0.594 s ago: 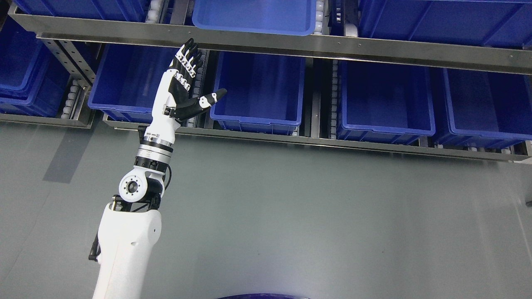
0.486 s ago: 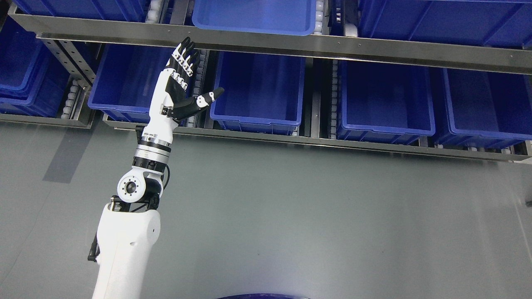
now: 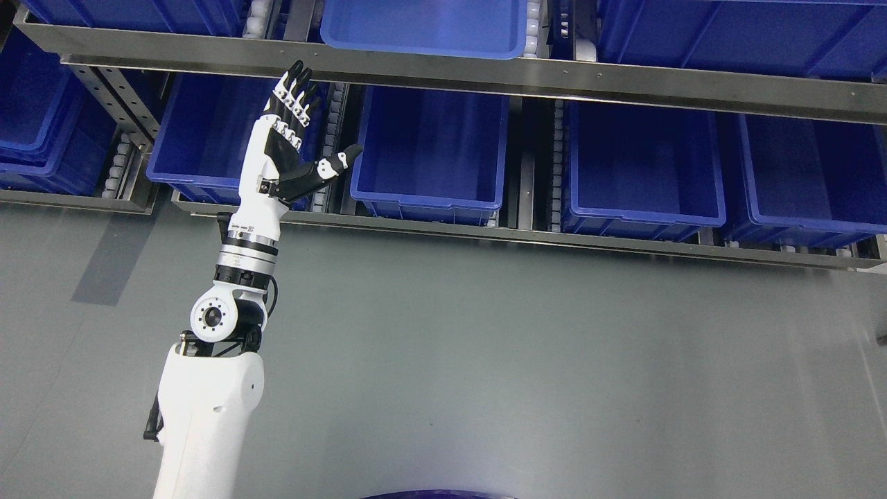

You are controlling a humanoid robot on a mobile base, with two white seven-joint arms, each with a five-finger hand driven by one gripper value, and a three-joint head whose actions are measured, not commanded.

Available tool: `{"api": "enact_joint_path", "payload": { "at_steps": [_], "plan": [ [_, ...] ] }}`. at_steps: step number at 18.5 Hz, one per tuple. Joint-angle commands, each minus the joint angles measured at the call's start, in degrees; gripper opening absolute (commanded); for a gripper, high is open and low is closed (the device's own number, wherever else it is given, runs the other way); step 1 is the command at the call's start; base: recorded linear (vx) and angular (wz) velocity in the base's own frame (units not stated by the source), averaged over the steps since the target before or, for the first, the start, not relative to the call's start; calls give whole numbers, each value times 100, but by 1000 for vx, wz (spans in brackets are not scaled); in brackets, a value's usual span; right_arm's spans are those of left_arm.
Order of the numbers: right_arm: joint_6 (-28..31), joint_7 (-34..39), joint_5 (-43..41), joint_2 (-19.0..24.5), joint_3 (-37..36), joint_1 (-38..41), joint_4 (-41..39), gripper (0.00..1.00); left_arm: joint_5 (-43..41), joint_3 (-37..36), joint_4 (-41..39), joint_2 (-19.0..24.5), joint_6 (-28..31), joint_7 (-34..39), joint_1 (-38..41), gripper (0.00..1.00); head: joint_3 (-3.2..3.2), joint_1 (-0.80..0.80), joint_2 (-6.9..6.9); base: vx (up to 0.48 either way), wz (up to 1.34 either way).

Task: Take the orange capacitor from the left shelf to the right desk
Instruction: 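Raise the left hand up toward the upper shelf of blue bins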

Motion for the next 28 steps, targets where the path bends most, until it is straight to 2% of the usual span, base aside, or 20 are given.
{"api": "enact_joint_path", "payload": {
  "at_steps": [1,6,10,14,18,22,28],
  "plan": [
    [1,-32,0,-100,-70,193,-132,100,-9,-16,21,90,41,4,-33,100,0,0,0,0,0],
    [1,-32,0,-100,-62,193,-132,100,-17,-8,240,90,120,5,-244,100,0,0,0,0,0],
    [1,-32,0,-100,-62,193,-132,100,-351,159,618,90,287,5,-893,100,0,0,0,0,0],
    [1,-24,0,-100,-70,193,-132,100,-369,396,1048,90,858,13,-1605,100,0,0,0,18,-37],
    [1,-32,0,-100,-70,193,-132,100,-422,458,1488,90,867,22,-2019,100,0,0,0,7,-23],
    [1,-32,0,-100,-62,193,-132,100,-746,310,1629,90,867,22,-2090,100,0,0,0,11,-23],
    [1,-32,0,-100,-62,193,-132,100,-747,291,1682,90,832,13,-2055,100,0,0,0,11,-8]
  ]
}}
